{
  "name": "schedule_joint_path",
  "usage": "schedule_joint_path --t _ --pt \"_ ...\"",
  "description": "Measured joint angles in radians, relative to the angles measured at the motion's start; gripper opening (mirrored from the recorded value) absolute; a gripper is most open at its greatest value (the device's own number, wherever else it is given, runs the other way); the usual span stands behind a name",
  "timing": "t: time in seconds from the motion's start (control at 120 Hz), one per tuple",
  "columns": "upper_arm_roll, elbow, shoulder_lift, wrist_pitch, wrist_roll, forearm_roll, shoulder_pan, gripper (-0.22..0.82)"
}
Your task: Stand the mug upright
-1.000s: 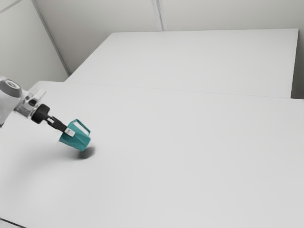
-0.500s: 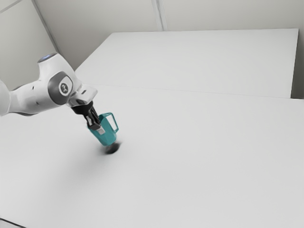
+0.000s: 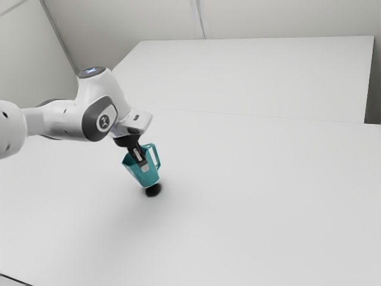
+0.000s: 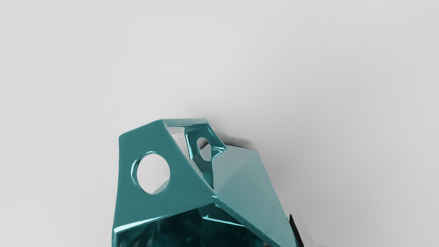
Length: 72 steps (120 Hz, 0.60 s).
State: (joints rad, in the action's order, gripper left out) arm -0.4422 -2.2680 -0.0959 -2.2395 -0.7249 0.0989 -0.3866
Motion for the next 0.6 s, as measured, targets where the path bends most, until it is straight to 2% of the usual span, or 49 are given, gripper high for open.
schedule_joint_path --t 0.267,0.6 --pt "-0.039 -0.086 -0.080 0.010 0.217 -0.016 -0.003 -0.18" --pt "-0.074 -0.094 -0.058 -0.003 0.405 -0.022 -0.002 -0.18"
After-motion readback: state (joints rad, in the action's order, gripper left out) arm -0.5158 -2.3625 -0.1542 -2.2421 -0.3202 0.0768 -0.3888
